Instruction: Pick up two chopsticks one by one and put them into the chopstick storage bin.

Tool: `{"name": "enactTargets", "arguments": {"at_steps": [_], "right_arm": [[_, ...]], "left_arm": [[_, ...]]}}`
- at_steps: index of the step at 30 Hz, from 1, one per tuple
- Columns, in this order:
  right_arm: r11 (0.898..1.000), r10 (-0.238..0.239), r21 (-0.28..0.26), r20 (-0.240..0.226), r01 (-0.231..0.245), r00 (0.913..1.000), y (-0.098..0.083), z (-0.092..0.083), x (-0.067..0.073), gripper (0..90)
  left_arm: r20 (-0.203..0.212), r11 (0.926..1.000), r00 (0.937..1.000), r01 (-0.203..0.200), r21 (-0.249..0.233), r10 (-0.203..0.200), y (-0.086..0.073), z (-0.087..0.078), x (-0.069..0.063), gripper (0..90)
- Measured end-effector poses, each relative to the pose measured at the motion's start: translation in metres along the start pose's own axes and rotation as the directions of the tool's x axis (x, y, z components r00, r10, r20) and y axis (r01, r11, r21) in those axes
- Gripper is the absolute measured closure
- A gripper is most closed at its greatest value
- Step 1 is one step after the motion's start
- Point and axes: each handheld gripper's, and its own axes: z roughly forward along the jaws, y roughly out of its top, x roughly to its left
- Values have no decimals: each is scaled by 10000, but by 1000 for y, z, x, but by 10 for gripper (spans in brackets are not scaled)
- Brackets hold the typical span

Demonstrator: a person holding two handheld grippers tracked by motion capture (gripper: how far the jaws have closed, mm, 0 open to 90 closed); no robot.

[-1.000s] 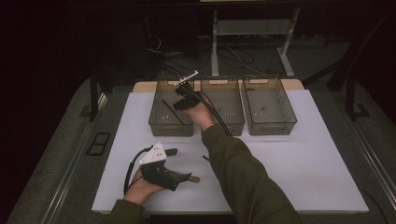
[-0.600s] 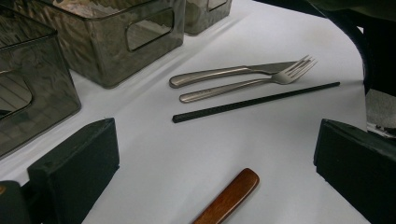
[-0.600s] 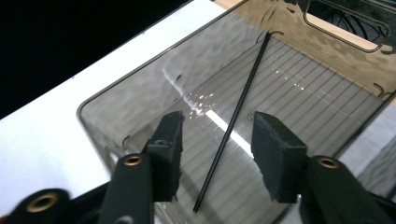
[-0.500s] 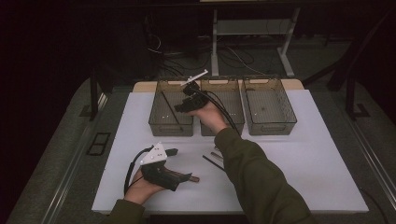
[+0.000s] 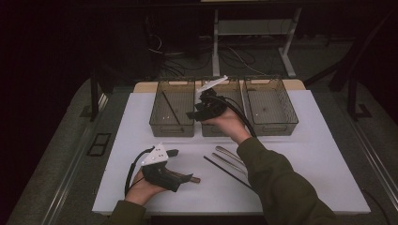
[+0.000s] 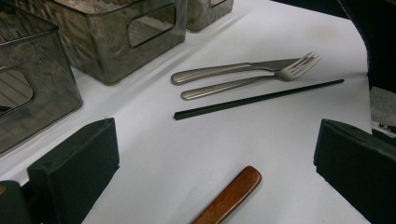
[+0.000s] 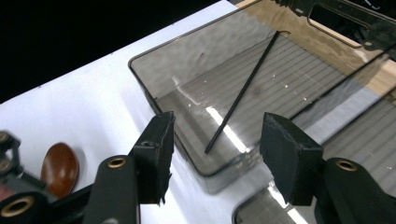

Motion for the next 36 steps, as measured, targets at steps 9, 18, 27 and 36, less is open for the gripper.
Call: {"name": "enactTargets", "arguments": {"at_steps": [9, 18, 27, 36], "right_arm": [[9995, -117, -298, -147, 112, 9998, -27, -29, -5, 428], [9990, -42, -453, -320, 28, 9995, -54, -52, -8, 426], [9981, 10, -613, -357, -32, 9994, -79, -71, -10, 425], [9978, -20, -659, -288, 1, 9996, -105, -88, -4, 419]], "left_arm": [[-3, 10000, 10000, 68, -1, -68, 0, 0, 0, 0], [3, 10000, 10000, 62, 46, -62, 0, 2, -2, 0], [-1, 10000, 10000, 73, 56, -73, 0, 2, -2, 0], [-12, 10000, 10000, 57, 81, -57, 0, 3, -2, 0]]}}
